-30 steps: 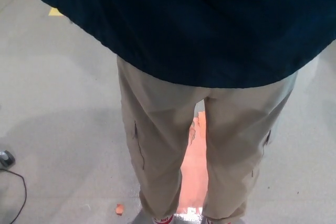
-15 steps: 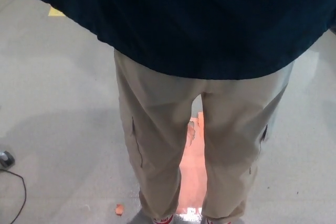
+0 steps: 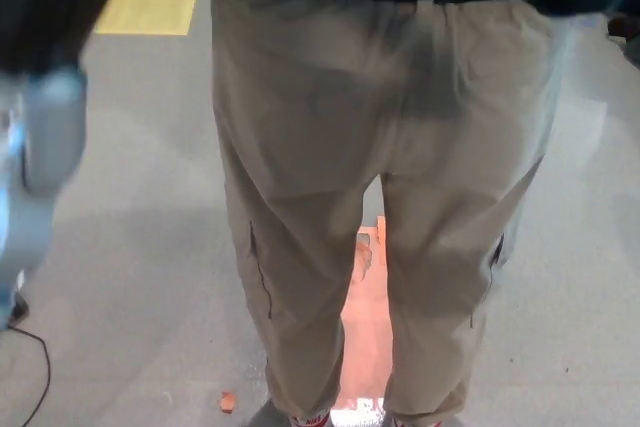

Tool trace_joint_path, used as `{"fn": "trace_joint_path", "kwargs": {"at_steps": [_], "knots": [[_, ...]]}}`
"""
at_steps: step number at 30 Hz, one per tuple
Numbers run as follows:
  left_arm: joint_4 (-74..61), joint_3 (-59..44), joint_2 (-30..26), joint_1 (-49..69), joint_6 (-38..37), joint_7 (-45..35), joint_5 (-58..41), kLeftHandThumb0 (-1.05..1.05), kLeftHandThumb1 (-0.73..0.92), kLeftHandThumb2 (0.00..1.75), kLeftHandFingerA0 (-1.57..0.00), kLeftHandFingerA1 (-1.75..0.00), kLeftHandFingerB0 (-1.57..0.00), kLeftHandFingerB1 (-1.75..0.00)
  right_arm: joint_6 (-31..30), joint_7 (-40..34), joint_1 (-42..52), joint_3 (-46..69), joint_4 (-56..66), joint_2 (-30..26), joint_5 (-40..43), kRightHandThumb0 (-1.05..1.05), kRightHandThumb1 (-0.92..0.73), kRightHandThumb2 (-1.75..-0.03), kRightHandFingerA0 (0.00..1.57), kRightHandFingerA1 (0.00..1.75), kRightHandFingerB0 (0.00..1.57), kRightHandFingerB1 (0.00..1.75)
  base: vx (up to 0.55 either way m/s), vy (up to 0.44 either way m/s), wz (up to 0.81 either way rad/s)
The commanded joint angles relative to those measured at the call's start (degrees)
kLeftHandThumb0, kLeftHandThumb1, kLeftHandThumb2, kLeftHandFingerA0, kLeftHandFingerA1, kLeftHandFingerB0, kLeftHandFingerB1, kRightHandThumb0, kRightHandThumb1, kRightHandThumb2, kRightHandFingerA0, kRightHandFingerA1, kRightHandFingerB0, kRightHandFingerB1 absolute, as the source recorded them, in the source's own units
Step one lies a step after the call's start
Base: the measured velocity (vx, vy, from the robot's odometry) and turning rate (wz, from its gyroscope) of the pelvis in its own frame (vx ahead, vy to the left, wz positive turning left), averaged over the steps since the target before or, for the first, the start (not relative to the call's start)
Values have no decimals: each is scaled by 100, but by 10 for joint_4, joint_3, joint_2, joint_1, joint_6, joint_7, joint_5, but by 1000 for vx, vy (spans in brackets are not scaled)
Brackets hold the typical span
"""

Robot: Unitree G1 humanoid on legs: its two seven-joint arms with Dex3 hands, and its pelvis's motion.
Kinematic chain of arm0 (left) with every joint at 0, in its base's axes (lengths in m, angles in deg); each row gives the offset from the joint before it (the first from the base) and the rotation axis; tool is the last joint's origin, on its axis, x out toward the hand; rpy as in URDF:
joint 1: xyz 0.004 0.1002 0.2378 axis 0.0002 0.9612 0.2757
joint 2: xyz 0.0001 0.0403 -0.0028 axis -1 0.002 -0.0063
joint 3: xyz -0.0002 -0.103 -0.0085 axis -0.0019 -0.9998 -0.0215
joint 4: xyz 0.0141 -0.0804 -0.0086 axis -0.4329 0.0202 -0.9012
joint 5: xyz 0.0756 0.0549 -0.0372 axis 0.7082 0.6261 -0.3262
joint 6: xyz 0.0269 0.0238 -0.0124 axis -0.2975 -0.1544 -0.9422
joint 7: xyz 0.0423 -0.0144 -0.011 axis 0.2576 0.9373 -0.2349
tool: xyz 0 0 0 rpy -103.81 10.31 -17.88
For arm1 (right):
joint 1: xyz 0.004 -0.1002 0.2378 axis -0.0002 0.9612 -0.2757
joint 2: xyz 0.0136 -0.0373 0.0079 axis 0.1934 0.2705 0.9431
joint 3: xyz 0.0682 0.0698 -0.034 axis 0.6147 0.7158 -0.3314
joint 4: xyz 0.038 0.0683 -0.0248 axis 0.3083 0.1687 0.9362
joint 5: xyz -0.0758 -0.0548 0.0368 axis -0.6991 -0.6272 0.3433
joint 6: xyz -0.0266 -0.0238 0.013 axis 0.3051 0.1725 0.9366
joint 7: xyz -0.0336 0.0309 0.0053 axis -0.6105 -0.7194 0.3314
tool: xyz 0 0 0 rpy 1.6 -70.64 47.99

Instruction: A person hands a coat to the robot and the robot grabs it with both hands and holds it while the person wears the coat.

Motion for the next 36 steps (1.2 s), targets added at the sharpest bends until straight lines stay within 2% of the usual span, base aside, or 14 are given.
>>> {"fn": "trace_joint_path", "kwargs": {"at_steps": [1,3,5,6,7,12,13,15,16,21,22,27,28,36], "knots": [[-31,-23,3,325,-90,163,24,-72,92,72,-4,-23,-11,-23,76,-146,319,-42,92,85,-94,-83,-79,-107,0,17,0,11,0,0,0],[4,-11,2,335,-109,187,22,-74,75,109,-1,-29,-11,-32,80,-163,335,-56,62,91,-105,-82,-76,-106,0,20,0,14,0,0,0],[34,1,5,342,-117,209,31,-71,90,70,-11,-25,-15,-25,89,-168,345,-62,32,94,-100,-81,-73,-104,0,22,0,16,0,0,0],[46,5,5,344,-114,216,37,-75,74,104,-6,-37,-9,-36,91,-171,347,-65,20,95,-100,-81,-72,-104,1,25,1,18,0,0,0],[66,12,6,344,-115,228,43,-35,55,111,-1,-51,0,-47,92,-176,350,-69,2,97,-102,-78,-69,-103,4,30,4,24,0,0,0],[148,44,7,343,-133,238,43,-34,56,112,-2,-51,0,-47,100,-187,361,-85,-69,96,-105,-75,-68,-101,3,31,3,25,0,0,0],[173,52,9,337,-131,247,49,-70,92,68,-18,-35,-21,-27,101,-187,362,-90,-87,93,-106,-77,-68,-99,4,28,4,22,0,0,0],[232,69,11,318,-120,245,58,-69,92,70,-18,-36,-21,-28,94,-195,361,-100,-121,90,-117,-65,-84,-67,9,29,9,21,0,0,0],[253,75,13,312,-117,241,58,-70,92,71,-19,-36,-22,-29,86,-200,361,-104,-132,89,-126,-67,-63,-99,2,44,4,36,0,0,0],[385,108,27,265,-121,240,50,-67,91,68,-26,-35,-28,-30,72,-177,356,-123,-200,90,-111,-67,-61,-95,0,41,4,35,0,0,0],[420,116,32,252,-122,235,46,-68,92,69,-30,-35,-29,-30,66,-175,354,-129,-219,88,-114,-34,-56,-108,0,49,0,48,0,0,0],[495,131,41,209,-113,178,23,-70,92,69,-32,-34,-28,-29,52,-165,338,-143,-286,80,-116,-34,-57,-109,0,49,0,47,0,0,0],[510,133,44,199,-105,167,20,-71,92,69,-33,-34,-29,-30,45,-156,331,-147,-300,80,-115,-69,-60,-93,6,42,4,40,0,0,0],[625,147,68,128,-59,64,-8,-67,91,68,-35,-33,-29,-30,7,-65,292,-177,-366,63,-101,-33,-59,-109,0,47,0,47,0,0,0]]}}
